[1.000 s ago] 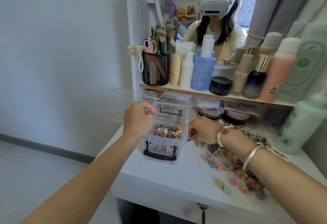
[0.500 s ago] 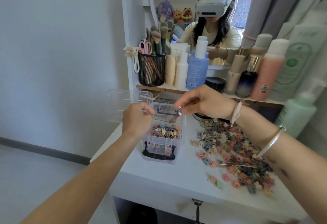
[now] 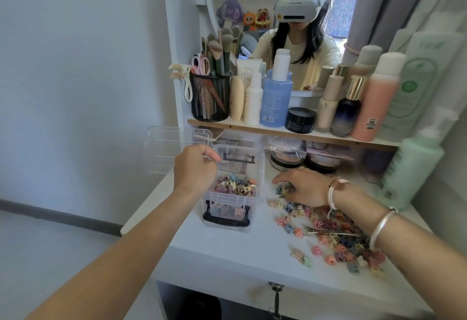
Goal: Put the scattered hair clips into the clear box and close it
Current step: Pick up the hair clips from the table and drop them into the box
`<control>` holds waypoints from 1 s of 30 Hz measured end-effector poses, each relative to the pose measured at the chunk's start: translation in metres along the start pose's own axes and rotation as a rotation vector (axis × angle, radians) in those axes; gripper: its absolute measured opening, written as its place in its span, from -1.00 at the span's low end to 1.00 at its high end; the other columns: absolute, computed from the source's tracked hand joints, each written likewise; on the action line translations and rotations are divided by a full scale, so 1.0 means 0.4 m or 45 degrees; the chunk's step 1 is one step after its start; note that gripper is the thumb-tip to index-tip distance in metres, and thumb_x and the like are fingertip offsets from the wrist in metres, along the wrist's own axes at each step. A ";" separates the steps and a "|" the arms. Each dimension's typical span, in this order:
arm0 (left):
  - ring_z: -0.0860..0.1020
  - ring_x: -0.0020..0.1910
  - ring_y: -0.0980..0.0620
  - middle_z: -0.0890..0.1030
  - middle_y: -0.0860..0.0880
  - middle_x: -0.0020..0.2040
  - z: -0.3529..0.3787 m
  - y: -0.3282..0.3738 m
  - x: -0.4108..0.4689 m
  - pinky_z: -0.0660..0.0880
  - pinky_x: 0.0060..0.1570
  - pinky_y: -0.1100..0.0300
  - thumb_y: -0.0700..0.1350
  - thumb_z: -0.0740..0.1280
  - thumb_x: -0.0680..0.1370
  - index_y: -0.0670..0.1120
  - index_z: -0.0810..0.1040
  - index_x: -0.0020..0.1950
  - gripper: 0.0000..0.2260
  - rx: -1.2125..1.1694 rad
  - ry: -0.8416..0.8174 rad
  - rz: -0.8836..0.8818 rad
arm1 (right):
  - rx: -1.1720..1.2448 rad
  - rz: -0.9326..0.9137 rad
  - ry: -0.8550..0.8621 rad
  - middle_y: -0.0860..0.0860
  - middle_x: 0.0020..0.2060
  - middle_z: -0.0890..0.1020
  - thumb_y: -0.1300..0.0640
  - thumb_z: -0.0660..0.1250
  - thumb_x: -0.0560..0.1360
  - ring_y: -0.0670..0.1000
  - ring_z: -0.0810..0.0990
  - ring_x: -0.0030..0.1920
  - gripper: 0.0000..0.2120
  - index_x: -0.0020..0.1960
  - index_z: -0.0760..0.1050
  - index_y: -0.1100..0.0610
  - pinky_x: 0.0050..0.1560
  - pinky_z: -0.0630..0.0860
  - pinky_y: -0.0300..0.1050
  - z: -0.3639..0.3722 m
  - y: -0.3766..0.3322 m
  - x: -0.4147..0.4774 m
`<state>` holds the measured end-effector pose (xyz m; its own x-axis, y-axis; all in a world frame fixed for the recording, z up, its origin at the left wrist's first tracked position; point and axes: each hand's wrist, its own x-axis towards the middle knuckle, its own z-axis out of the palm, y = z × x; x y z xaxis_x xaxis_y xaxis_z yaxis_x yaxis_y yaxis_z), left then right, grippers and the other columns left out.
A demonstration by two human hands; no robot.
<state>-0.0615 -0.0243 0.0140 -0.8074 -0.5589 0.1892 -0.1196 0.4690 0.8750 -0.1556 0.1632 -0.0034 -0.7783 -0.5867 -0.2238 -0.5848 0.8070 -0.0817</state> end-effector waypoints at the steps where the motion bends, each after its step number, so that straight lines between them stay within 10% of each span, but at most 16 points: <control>1: 0.57 0.10 -0.21 0.63 -0.18 0.06 0.001 0.000 0.000 0.53 0.10 -0.04 -0.37 0.19 0.46 0.02 0.48 -0.38 -0.66 0.006 0.000 0.001 | -0.018 -0.011 0.016 0.08 0.27 0.49 0.17 0.24 0.49 0.09 0.47 0.24 -0.55 0.37 0.32 0.03 0.23 0.42 -0.08 0.002 -0.003 0.005; 10: 0.56 0.12 -0.21 0.63 -0.17 0.07 0.004 -0.001 0.003 0.51 0.15 -0.06 -0.38 0.19 0.46 0.03 0.47 -0.39 -0.64 0.009 -0.008 0.000 | -0.198 -0.059 0.066 0.09 0.05 0.59 0.32 0.23 0.43 0.10 0.53 0.07 -0.70 0.11 0.51 0.10 -0.16 0.35 -0.18 0.004 -0.035 0.037; 30: 0.57 0.07 -0.21 0.63 -0.17 0.06 0.004 -0.007 0.006 0.53 0.08 -0.03 -0.38 0.19 0.44 0.03 0.48 -0.39 -0.65 -0.014 -0.010 0.010 | -0.090 0.011 0.053 0.12 0.11 0.60 0.18 0.36 0.41 0.10 0.55 0.11 -0.69 0.14 0.52 0.23 -0.03 0.44 -0.18 0.002 -0.029 0.036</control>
<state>-0.0640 -0.0261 0.0112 -0.8128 -0.5498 0.1926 -0.1069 0.4658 0.8784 -0.1598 0.1453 -0.0062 -0.7911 -0.5834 -0.1836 -0.5919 0.8060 -0.0107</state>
